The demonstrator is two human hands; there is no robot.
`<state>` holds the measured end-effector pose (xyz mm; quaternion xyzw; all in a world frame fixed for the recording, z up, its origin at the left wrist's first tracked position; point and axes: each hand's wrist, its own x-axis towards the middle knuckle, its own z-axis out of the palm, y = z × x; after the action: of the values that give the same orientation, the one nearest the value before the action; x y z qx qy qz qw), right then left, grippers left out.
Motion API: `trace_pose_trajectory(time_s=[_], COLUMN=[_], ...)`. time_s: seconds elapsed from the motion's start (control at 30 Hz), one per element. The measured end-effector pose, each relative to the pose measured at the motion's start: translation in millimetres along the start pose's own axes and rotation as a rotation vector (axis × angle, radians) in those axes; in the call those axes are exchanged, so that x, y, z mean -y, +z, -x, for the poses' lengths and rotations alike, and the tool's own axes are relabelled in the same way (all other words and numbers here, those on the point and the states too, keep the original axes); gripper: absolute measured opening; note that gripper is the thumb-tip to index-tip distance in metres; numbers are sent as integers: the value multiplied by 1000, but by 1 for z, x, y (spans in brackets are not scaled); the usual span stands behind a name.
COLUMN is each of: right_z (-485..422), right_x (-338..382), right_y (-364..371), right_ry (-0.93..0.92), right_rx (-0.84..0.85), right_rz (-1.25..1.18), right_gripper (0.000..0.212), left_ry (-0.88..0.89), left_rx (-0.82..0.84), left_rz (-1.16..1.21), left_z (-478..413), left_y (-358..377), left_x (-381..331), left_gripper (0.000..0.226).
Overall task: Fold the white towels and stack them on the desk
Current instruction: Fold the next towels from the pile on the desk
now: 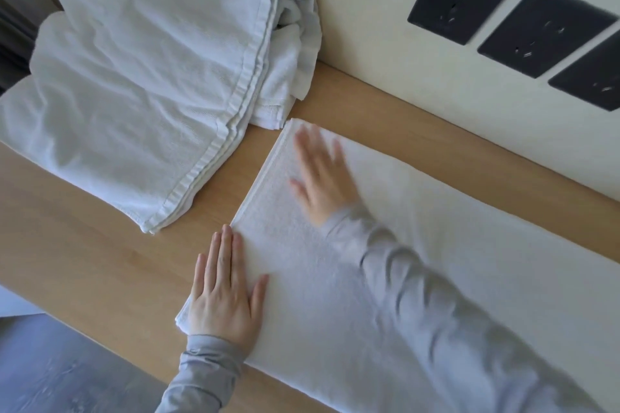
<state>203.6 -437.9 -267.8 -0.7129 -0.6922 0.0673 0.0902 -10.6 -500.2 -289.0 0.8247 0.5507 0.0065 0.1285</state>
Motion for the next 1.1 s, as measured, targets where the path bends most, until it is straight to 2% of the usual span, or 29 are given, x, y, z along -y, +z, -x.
trace_pose_trajectory(time_s=[0.07,0.13,0.2,0.27,0.33,0.5,0.57,0.63,0.7,0.77,0.83,0.9,1.0,1.1], right_z=[52,109,147,157,157,155,153,150,153,165,187,210,244,281], right_x=[46,70,58,14,-46,-186,-201,-185,-140,-78,-19,17,6,-57], right_y=[12,24,29,20,7,-29,-34,-37,-38,-29,-10,6,11,-2], right_ry=[-141,-282,-326,-296,-162,374,507,547,484,342,214,176,170,177], right_rx=[-29,47,159,199,194,187,217,146,-13,-93,-53,21,106,125], right_rz=[-97,-59,-4,59,97,158,158,182,129,53,27,62,43,53], right_gripper=[62,59,58,59,58,68,66,61,59,57,55,53,53,56], left_ry=[2,23,17,1,-4,-21,-21,-47,-63,7,129,216,234,235], left_rx=[16,24,16,6,5,19,30,40,16,-23,-9,25,43,38], left_rz=[2,-15,-19,-12,-22,-46,-51,-49,-37,11,64,65,19,3], left_z=[1,1,2,2,3,3,3,4,7,14,24,33,38,39], left_y=[-1,-1,0,0,1,3,2,-2,-4,-2,6,16,24,27], left_x=[0,0,2,3,3,5,4,-1,-16,-48,-87,-113,-116,-114], left_gripper=[76,78,78,77,76,77,79,80,79,75,69,65,72,73])
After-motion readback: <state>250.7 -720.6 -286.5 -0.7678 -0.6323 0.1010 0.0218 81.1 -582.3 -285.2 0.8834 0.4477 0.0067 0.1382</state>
